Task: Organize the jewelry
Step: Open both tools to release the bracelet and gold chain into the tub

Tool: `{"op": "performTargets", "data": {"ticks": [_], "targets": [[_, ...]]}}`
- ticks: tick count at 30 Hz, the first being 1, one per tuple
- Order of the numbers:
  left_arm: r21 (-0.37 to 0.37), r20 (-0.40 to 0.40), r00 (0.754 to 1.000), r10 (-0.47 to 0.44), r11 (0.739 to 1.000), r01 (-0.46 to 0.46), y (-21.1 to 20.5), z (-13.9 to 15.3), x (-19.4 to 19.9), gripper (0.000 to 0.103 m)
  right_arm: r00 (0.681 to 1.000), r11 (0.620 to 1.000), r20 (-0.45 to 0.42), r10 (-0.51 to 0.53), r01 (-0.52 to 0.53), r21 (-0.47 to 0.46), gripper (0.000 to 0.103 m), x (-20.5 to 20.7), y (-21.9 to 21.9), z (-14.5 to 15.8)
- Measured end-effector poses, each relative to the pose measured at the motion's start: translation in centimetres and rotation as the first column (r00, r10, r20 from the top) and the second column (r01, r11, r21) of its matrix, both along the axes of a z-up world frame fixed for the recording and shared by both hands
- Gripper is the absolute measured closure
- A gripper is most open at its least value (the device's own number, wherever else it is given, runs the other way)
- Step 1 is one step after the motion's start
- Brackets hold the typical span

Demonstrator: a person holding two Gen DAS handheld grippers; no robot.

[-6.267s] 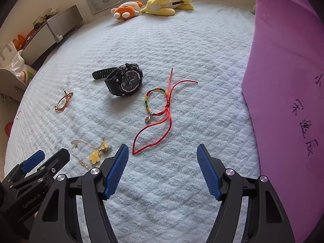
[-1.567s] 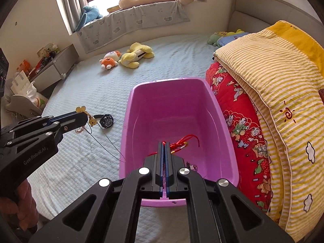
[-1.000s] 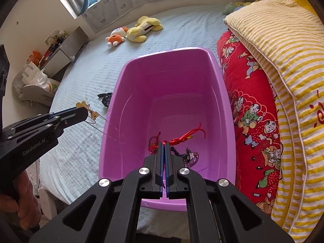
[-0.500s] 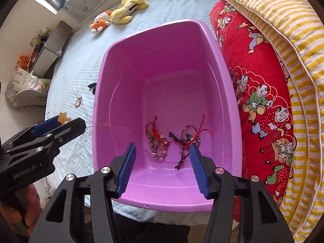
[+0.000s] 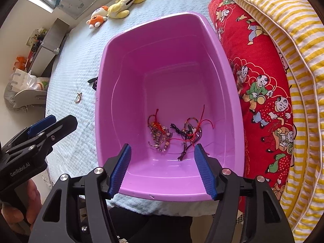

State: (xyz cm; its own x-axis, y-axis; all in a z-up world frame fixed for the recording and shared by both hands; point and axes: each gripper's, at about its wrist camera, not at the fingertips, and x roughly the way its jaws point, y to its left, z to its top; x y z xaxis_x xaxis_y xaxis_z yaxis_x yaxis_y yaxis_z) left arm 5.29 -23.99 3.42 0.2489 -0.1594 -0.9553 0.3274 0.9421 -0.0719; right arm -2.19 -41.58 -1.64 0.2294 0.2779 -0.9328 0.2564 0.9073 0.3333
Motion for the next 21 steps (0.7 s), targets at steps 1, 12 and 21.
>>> {"op": "performTargets", "data": {"ticks": [1,12,21], "targets": [[0.000,0.004,1.000,-0.001,1.000,0.001,0.1,0.1,-0.1,0.019,1.000,1.000,0.001,0.001,-0.001,0.000,0.041,-0.1,0.1,0.1],[0.002,0.052,0.999,0.003,1.000,-0.003,1.4,1.7,-0.9,0.018,0.999,0.999,0.014,0.036,-0.036,0.002,0.040,-1.2,1.7,1.5],[0.003,0.106,0.993,0.048,0.999,-0.049,3.3,3.6,-2.4,0.016,0.994,0.995,0.035,0.102,-0.103,0.008,0.038,-2.3,3.2,2.7]]}}
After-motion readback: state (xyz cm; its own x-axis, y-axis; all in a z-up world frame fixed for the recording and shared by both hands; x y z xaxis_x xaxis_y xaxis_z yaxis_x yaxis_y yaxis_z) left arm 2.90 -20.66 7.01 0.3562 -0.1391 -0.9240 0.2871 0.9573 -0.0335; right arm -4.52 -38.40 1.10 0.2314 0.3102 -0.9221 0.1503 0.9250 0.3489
